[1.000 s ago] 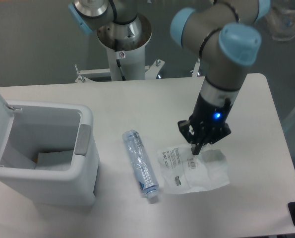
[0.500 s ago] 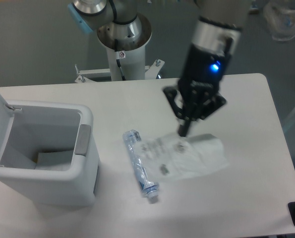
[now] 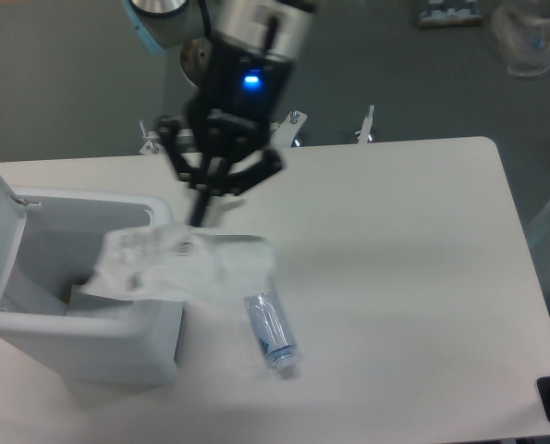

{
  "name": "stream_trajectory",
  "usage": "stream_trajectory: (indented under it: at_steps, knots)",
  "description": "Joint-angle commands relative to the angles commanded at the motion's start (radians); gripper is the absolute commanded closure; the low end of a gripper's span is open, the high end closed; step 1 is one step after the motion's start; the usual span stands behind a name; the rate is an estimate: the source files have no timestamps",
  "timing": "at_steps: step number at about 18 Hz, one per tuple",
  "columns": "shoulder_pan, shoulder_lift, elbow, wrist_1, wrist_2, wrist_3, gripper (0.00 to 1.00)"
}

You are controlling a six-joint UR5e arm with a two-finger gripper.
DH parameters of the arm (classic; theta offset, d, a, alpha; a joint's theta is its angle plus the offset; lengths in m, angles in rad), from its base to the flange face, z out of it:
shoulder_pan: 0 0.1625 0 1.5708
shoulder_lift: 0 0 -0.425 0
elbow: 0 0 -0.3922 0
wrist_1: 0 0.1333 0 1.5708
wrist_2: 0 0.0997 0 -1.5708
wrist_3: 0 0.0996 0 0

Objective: Place the trash in the trash can
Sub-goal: 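Lift the bag and carry it over the white trash bin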

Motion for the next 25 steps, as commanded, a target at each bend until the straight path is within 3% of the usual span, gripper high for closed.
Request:
stream_trajectory:
  at_steps: [12, 16, 18, 25]
  knots:
    - [-0.109, -0.002, -0.089, 0.002, 0.020, -0.005, 1.00]
    - [-0.129, -0.003, -0.124, 0.041, 0.021, -0.005, 1.00]
    - [-0.132, -0.014, -0.129, 0.064, 0.021, -0.008, 1.00]
    - [-0.170, -0.057, -0.147, 0.063, 0.086, -0.003, 1.00]
